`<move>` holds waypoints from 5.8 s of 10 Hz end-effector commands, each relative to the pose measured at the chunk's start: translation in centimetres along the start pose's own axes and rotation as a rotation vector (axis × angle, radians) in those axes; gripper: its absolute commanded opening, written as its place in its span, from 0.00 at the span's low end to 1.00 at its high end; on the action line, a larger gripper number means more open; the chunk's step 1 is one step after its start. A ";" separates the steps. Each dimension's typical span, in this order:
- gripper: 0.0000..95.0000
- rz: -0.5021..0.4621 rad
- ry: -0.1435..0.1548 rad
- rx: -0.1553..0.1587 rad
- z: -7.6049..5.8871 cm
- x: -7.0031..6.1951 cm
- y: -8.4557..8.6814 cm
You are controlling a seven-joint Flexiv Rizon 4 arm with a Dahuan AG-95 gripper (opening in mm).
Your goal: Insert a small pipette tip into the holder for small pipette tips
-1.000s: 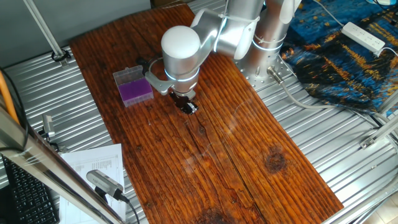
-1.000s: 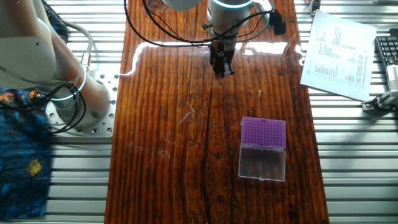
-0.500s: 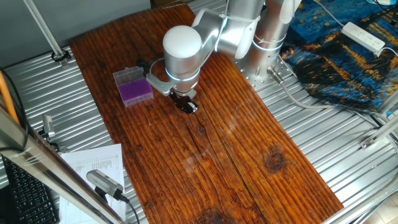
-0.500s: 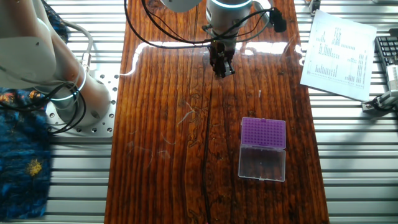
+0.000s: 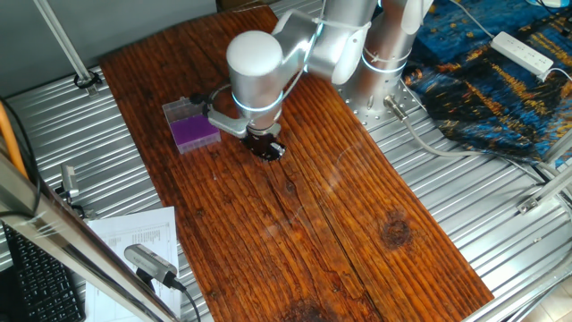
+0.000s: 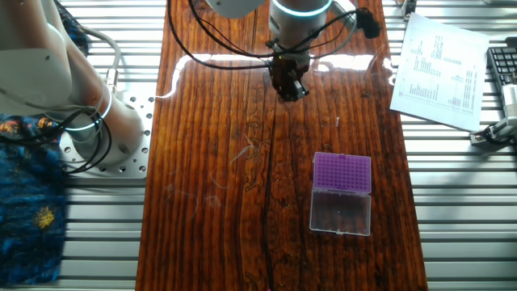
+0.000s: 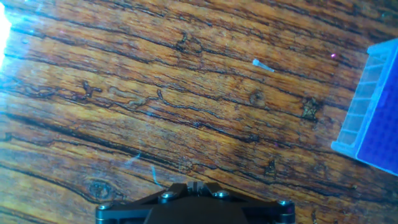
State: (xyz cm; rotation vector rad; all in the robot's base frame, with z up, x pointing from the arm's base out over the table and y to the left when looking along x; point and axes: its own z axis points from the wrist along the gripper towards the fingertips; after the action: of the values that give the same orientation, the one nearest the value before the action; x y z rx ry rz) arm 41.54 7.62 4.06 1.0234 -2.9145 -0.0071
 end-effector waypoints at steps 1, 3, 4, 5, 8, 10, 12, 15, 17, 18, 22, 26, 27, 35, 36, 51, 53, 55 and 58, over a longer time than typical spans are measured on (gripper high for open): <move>0.00 -0.120 0.010 -0.034 0.1 -0.1 0.1; 0.00 -0.256 0.024 -0.015 -0.1 -0.2 -0.5; 0.00 -0.296 0.030 -0.006 -0.4 -0.3 -1.3; 0.00 -0.335 0.038 -0.002 -0.6 -0.3 -2.2; 0.00 -0.438 0.044 0.002 -0.6 -0.3 -2.2; 0.00 -0.482 0.067 -0.034 -0.6 -0.3 -2.2; 0.00 -0.451 0.061 -0.032 -0.6 -0.3 -2.2; 0.00 -0.452 0.049 -0.026 -0.6 -0.3 -2.3; 0.00 -0.469 0.052 -0.025 -0.5 -0.1 -2.8; 0.00 -0.549 0.047 -0.031 -0.6 0.0 -4.5; 0.00 -0.647 0.013 -0.054 -0.6 0.0 -4.5; 0.00 -0.558 0.024 -0.057 -0.6 0.0 -4.5; 0.00 -0.534 0.023 -0.053 -0.6 0.0 -4.5; 0.20 -0.760 0.028 -0.013 -0.6 0.0 -4.5; 0.20 -0.774 0.025 -0.008 -0.6 0.0 -4.5; 0.00 -0.756 -0.001 -0.054 -0.7 -0.5 -6.0; 0.00 -0.768 0.015 -0.038 -0.7 -0.5 -6.0; 0.20 -0.805 0.025 -0.014 -1.1 -1.3 -6.3; 0.20 -0.850 0.032 0.005 -1.4 -2.7 -7.6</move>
State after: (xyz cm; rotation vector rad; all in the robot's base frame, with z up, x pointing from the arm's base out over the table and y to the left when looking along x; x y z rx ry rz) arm 47.91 3.50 5.16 2.0829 -2.2316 -0.0014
